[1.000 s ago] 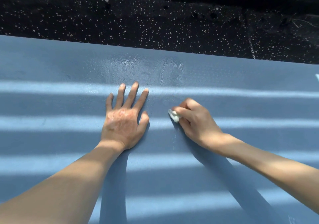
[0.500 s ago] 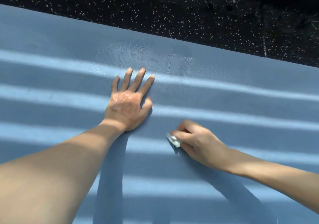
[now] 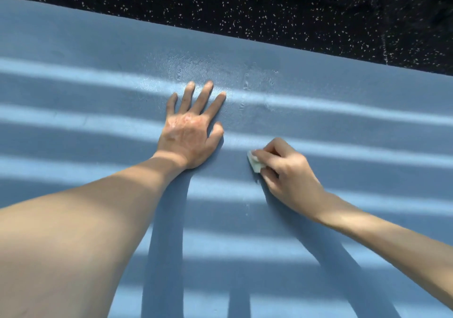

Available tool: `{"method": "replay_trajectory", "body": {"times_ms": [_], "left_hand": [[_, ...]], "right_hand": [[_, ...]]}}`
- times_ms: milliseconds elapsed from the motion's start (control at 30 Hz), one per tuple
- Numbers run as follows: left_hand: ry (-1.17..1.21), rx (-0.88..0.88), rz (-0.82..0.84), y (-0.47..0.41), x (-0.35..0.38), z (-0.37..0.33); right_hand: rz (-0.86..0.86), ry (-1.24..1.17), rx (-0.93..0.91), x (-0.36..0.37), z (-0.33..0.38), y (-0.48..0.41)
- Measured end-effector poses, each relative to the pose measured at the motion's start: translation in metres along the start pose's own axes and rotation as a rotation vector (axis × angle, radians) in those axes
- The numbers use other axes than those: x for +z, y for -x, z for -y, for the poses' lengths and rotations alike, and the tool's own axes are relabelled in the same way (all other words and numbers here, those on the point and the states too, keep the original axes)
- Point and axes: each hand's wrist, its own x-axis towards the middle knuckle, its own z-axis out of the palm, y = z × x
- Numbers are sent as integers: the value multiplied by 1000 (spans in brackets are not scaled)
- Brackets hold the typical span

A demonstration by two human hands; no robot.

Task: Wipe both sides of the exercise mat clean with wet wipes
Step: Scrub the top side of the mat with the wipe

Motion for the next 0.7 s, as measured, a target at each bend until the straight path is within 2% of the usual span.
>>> {"method": "replay_trajectory", "body": {"times_ms": [100, 300, 433, 533, 600, 700], "left_hand": [[-9, -10, 28, 0, 0, 2], [-54, -12, 31, 2, -1, -3], [-133, -32, 54, 5, 1, -7], [-109, -52, 69, 18, 7, -12], [-80, -12, -4, 45, 11, -20], [-36, 54, -31, 105, 21, -29]], "right_hand": [[215, -50, -98, 1, 21, 46], [-43, 40, 30, 16, 15, 27], [39, -52, -22, 20, 33, 56], [-72, 14, 161, 12, 21, 30], [-104, 9, 124, 19, 29, 42], [35, -24, 60, 27, 52, 92]]}}
